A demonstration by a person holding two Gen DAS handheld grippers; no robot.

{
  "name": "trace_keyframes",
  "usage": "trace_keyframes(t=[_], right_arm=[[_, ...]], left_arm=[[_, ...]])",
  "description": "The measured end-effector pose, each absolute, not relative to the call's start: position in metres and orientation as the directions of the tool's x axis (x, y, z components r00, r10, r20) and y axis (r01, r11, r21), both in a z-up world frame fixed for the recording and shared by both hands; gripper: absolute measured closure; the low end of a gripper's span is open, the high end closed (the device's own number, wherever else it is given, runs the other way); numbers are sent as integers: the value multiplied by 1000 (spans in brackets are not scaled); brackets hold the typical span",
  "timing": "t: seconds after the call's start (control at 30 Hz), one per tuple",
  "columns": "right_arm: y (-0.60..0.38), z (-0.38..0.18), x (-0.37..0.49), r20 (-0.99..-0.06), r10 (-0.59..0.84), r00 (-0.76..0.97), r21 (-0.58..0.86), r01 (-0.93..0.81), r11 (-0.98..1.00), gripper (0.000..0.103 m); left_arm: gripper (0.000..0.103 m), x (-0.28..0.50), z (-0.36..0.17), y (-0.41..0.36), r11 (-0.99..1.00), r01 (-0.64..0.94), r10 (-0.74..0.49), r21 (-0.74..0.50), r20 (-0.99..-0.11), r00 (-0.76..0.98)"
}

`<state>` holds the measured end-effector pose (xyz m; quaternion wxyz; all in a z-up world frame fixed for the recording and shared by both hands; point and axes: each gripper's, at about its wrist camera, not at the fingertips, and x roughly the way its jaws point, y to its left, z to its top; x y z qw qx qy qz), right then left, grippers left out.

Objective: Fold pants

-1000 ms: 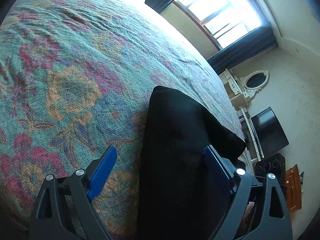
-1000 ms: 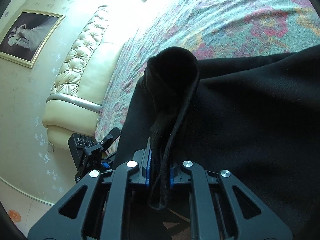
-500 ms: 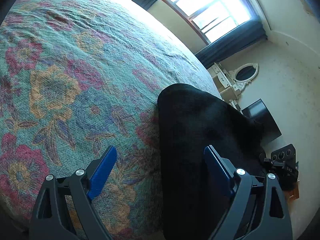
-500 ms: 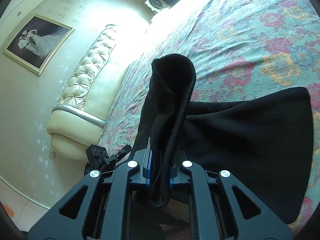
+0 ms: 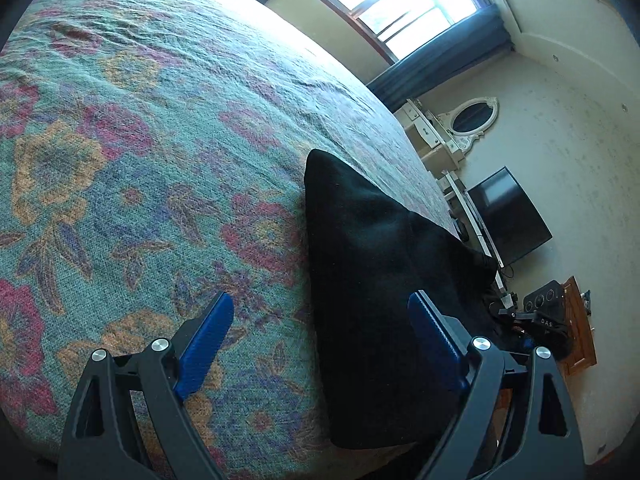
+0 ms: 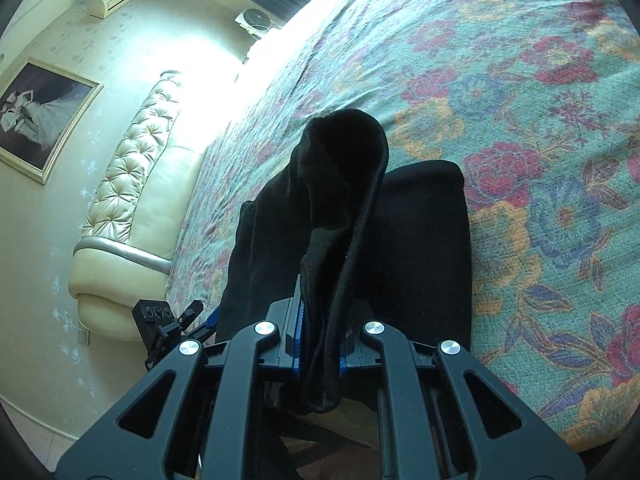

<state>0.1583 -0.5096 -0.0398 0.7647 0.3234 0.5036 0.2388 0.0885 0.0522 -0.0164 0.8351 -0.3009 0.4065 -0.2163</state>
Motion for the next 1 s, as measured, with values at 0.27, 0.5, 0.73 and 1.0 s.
trace_keyframes(t=[0.27,0.5,0.73,1.0], right_arm=[[-527,-69,156,-611,701,368,756,10,654,92],[-536,-80,155,-595,716,365,773,15,635,91],[-554,-83,152,-603,702,378,766,29,642,91],[-581,-81,137,-595,683,423,775,79,627,44]], left_arm=[[15,92,-24,27,712,153,-648,-686,-556,522],[15,90,-27,13,723,170,-651,-669,-578,492],[15,84,-28,24,704,147,-662,-695,-567,491],[15,83,-24,17,727,149,-643,-670,-589,490]])
